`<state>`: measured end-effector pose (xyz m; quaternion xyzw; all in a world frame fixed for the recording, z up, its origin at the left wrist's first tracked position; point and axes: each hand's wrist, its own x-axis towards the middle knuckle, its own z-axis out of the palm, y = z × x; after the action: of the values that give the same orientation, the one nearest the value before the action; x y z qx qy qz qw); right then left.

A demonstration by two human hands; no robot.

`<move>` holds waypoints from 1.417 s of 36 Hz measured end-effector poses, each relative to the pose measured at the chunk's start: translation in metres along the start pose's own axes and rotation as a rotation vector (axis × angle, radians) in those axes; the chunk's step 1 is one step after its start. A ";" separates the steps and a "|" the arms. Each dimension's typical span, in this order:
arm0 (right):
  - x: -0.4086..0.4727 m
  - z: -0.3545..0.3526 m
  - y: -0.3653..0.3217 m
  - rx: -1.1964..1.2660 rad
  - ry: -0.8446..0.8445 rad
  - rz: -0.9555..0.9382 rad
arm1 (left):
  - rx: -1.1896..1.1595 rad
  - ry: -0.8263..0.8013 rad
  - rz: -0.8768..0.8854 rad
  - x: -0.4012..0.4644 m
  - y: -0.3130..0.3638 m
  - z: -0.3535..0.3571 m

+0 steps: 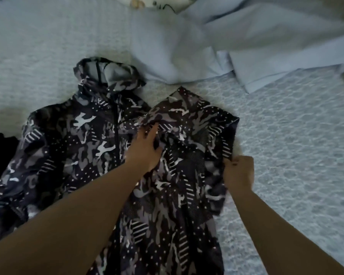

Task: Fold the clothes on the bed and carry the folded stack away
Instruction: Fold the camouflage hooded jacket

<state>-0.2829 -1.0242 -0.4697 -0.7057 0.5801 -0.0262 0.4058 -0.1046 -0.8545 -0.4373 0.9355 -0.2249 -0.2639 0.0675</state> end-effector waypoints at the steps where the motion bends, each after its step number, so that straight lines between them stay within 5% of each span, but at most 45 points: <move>1: 0.007 -0.016 0.003 0.051 0.077 0.029 | -0.010 -0.001 0.001 0.005 0.006 -0.002; 6: 0.055 -0.110 0.044 0.073 0.475 0.281 | -0.100 0.030 0.148 0.029 0.053 -0.002; 11: 0.085 -0.160 0.066 -0.153 0.450 0.394 | -0.082 -0.086 0.260 0.058 0.088 0.017; 17: 0.100 -0.125 0.031 -0.413 0.340 -0.228 | 0.054 -0.183 0.239 0.094 0.094 0.033; 21: 0.125 -0.083 -0.005 -0.293 -0.004 -0.332 | 0.180 -0.155 0.300 0.115 0.089 0.039; 26: 0.132 -0.040 -0.030 -0.405 -0.231 -0.301 | 0.337 -0.003 0.493 0.109 0.072 0.038; 29: 0.129 -0.029 -0.037 -0.470 -0.223 -0.291 | 0.225 0.271 0.681 0.092 0.058 0.035; 31: 0.130 -0.031 -0.032 -0.461 -0.109 -0.299 | 0.130 0.522 0.570 0.086 0.044 0.037; 33: 0.128 -0.037 -0.023 -0.485 -0.026 -0.292 | 0.018 0.603 0.310 0.085 0.034 0.038; 37: 0.125 -0.047 -0.005 -0.591 -0.026 -0.271 | 0.135 0.388 0.120 0.110 0.040 0.029; 42: 0.123 -0.072 0.016 -0.718 -0.102 -0.360 | 0.149 -0.112 0.058 0.149 0.050 0.012; 47: 0.104 -0.089 0.013 -0.800 -0.176 -0.222 | 0.102 -0.199 0.177 0.111 0.051 -0.001; 51: 0.081 -0.082 -0.048 -0.605 0.004 -0.194 | -0.324 -0.232 0.115 0.077 0.051 -0.022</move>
<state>-0.2602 -1.1367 -0.4208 -0.8464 0.4923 0.1078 0.1719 -0.0546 -0.9347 -0.4419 0.8614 -0.2390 -0.3982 0.2057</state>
